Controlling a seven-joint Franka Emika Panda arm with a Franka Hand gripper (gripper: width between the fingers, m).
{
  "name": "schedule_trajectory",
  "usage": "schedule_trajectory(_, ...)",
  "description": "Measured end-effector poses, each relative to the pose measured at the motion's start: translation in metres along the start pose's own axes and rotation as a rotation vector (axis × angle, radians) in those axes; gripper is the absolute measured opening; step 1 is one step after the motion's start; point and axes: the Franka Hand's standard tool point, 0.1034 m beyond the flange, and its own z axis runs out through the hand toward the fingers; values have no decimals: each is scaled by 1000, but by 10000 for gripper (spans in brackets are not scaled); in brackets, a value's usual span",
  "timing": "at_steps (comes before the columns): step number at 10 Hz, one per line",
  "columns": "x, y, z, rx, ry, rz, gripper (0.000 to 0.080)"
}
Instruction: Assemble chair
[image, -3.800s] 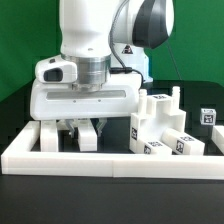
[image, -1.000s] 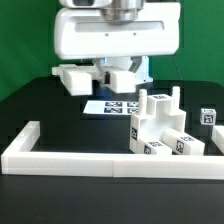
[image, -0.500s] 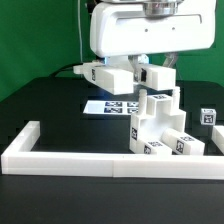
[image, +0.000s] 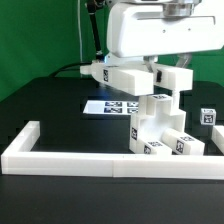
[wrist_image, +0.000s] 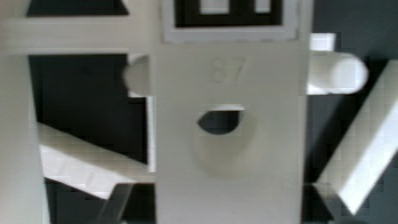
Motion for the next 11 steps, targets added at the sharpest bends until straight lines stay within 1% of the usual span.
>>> schedule_trajectory(1, 4, -12, 3, -3, -11, -7, 289)
schedule_trajectory(2, 2, -7, 3, -2, -10, -3, 289)
schedule_trajectory(3, 1, -6, 3, -3, -10, 2, 289)
schedule_trajectory(4, 4, -12, 6, -10, 1, 0, 290)
schedule_trajectory(5, 6, -21, 5, -34, -9, -45, 290)
schedule_trajectory(7, 0, -23, 9, -41, 10, -44, 290)
schedule_trajectory(8, -6, -28, 12, -38, 5, -42, 290)
schedule_trajectory(9, -3, -27, 13, -45, 22, -18, 290)
schedule_trajectory(11, -3, -26, 13, -45, 23, -18, 290)
